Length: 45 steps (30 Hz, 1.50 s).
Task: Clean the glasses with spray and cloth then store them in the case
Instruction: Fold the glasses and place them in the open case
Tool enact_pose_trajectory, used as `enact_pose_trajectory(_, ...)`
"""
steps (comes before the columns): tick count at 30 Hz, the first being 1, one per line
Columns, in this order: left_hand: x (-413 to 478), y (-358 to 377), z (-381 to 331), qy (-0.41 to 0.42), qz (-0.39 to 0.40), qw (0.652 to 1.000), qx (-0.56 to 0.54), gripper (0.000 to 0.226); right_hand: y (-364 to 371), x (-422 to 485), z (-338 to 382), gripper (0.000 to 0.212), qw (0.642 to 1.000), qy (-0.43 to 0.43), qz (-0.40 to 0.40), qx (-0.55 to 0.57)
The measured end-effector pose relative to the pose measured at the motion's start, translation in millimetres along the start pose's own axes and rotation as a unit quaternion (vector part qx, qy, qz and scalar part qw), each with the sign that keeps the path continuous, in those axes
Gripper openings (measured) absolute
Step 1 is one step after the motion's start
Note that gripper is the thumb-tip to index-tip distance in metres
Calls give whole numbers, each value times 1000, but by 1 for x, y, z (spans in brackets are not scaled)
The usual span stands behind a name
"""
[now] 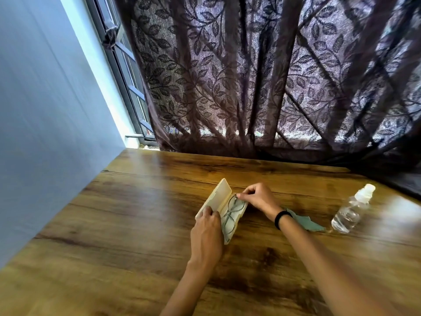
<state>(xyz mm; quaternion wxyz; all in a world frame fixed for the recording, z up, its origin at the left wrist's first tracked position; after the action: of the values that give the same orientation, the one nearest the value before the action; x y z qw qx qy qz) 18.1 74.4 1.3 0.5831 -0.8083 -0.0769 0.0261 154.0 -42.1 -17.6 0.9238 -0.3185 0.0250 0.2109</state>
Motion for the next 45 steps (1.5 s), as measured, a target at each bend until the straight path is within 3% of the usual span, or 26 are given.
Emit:
enact_pose_trajectory(9,-4,-3,5,18,-23,1000,-11,32,-2,-2,2,15,999,-18,-40,14)
enact_pose_trajectory(16,-24,-21,13,66,-92,990,-80,28,-10,-25,20,9,991,-102,-90,-14)
enact_pose_trajectory(21,-44,-25,39,26,-139,978,-153,22,-2,-67,30,13,983,-166,-81,-21)
enact_pose_trajectory(25,-49,-28,59,-6,-180,963,-198,40,16,-102,21,20,984,-170,-50,31)
enact_pose_trajectory(32,-38,-18,60,2,-117,946,-302,44,48,-123,-1,18,985,-145,-35,91)
enact_pose_trajectory(45,-34,-16,60,-7,-125,959,-253,28,56,-116,-1,9,984,-137,-61,98)
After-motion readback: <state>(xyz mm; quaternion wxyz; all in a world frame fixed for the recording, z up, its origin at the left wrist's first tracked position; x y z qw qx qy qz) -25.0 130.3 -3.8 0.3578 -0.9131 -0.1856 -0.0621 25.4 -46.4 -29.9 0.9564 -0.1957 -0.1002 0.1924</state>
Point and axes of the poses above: each hand's wrist, its own x-axis towards the middle knuckle, its own y-axis out of the palm, z = x × y, the point moved 6 cm from there along x, towards the middle knuckle, and after that the axes turned 8 degrees about z, right-handed, at the moved point
